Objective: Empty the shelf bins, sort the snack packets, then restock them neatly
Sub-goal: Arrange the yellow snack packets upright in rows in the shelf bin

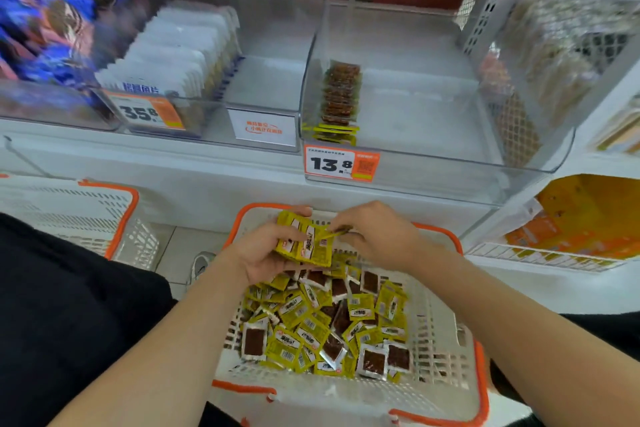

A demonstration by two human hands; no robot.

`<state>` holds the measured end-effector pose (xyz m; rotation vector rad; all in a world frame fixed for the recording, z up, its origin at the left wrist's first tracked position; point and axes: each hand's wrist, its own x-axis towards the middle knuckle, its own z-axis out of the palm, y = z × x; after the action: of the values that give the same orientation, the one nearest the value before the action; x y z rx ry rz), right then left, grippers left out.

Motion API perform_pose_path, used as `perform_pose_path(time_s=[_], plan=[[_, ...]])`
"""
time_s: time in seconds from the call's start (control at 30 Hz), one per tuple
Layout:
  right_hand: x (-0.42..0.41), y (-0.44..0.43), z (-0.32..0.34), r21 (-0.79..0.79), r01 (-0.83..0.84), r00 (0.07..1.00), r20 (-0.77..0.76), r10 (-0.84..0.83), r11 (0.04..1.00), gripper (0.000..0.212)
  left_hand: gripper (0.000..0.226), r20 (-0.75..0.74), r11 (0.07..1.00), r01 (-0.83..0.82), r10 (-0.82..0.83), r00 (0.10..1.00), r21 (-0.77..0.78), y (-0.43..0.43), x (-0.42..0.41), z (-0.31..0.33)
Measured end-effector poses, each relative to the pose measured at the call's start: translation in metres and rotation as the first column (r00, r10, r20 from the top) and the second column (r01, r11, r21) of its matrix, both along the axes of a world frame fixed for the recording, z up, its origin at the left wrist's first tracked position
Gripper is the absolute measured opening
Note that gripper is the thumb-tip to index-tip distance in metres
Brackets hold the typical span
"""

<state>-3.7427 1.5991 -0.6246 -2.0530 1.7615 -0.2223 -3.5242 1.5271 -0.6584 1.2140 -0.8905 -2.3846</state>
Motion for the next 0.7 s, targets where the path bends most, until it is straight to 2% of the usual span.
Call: perform_pose_path(time_s=[0.07, 0.1, 0.17, 0.23, 0.33, 0.4, 0.53, 0.63, 0.7], plan=[[-0.001, 0.003, 0.015, -0.006, 0.149, 0.989, 0.021, -0.148, 0.989, 0.019, 0.053, 0.02, 0.997, 0.043, -0.042, 0.999, -0.057, -0.004, 0.001, 0.01], [0.0, 0.005, 0.021, 0.022, 0.239, 0.967, 0.085, -0.24, 0.971, 0.017, 0.054, 0.035, 0.994, 0.065, -0.062, 0.997, -0.09, -0.004, 0.001, 0.016], [0.005, 0.011, 0.032, 0.223, 0.386, 0.836, 0.327, -0.441, 0.895, 0.018, 0.051, 0.075, 0.981, 0.101, -0.09, 0.993, -0.165, -0.003, 0.0, 0.024], [0.014, 0.017, 0.041, 0.441, 0.414, 0.658, 0.459, -0.597, 0.796, 0.017, 0.05, 0.116, 0.963, 0.121, -0.096, 0.989, -0.239, 0.0, -0.003, 0.033], [0.018, 0.022, 0.043, 0.449, 0.394, 0.591, 0.544, -0.596, 0.802, 0.013, 0.048, 0.116, 0.941, 0.13, -0.099, 0.988, -0.311, 0.006, -0.009, 0.043], [0.018, 0.026, 0.041, 0.386, 0.392, 0.608, 0.572, -0.55, 0.835, 0.008, 0.047, 0.087, 0.938, 0.105, -0.081, 0.993, -0.331, 0.011, -0.013, 0.049], [0.011, 0.029, 0.034, 0.149, 0.382, 0.76, 0.51, -0.402, 0.912, 0.012, 0.05, 0.071, 0.925, 0.103, -0.083, 0.994, -0.366, 0.022, -0.017, 0.055], [0.007, 0.029, 0.034, 0.161, 0.409, 0.797, 0.416, -0.437, 0.898, 0.036, 0.049, 0.085, 0.935, 0.041, -0.012, 0.996, -0.353, 0.021, -0.016, 0.05], [0.008, 0.033, 0.034, 0.046, 0.46, 0.832, 0.327, -0.448, 0.887, 0.03, 0.045, 0.084, 0.946, -0.026, 0.056, 0.995, -0.323, 0.021, -0.014, 0.047]])
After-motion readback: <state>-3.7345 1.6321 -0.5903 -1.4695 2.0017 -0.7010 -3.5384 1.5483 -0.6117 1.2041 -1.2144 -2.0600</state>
